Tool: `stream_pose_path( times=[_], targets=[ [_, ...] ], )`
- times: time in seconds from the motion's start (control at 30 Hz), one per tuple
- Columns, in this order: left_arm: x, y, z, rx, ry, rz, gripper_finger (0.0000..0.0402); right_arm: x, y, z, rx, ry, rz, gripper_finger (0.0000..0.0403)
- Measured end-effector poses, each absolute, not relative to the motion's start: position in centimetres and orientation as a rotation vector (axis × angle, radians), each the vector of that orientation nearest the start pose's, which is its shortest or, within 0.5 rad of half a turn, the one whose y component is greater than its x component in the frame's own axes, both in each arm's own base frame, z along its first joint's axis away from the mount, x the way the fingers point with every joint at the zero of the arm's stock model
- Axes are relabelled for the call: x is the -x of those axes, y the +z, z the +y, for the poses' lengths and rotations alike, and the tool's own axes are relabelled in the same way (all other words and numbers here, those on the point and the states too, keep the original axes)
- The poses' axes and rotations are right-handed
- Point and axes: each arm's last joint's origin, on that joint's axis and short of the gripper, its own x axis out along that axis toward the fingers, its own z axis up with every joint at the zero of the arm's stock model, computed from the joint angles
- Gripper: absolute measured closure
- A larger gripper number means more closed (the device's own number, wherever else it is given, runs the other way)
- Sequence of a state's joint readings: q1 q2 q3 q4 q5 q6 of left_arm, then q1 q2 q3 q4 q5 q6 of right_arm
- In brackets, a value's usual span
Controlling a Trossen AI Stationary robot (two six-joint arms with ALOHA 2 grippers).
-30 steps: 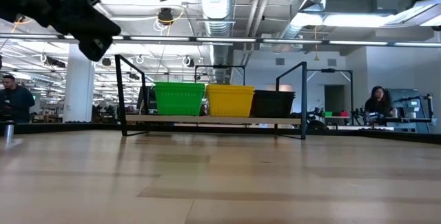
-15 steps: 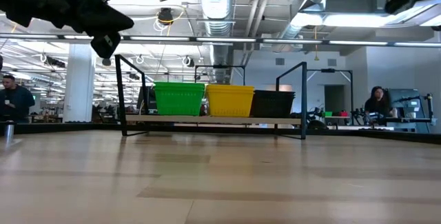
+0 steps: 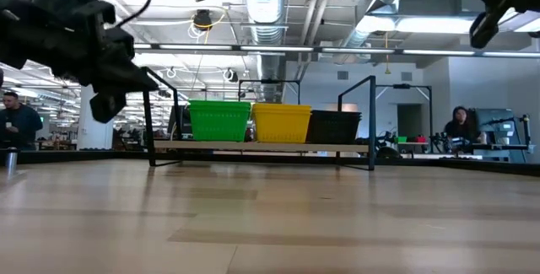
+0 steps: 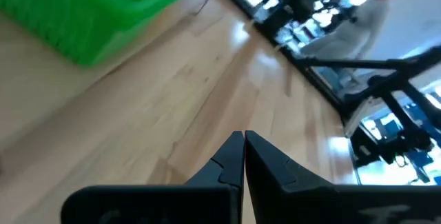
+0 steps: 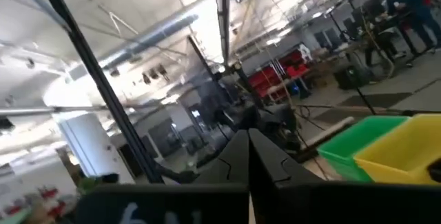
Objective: Stack baskets on shelf by color
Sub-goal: Return to Home Position
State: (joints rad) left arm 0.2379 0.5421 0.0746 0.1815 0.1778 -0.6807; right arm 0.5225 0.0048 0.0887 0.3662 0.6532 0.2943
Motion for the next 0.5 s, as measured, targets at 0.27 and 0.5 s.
stream_pose_path(
  times=[0.27,0.5],
  targets=[
    [-12.9,15.2,2.4,0.715,0.115,0.302,0.0401,-8.0,21.3,2.6,-0.334,-0.109,-0.273,0.0363],
    [-13.3,19.3,1.5,0.475,-0.29,-0.005,0.0402,-7.7,22.2,2.2,-0.434,-0.116,-0.372,0.0361]
  ],
)
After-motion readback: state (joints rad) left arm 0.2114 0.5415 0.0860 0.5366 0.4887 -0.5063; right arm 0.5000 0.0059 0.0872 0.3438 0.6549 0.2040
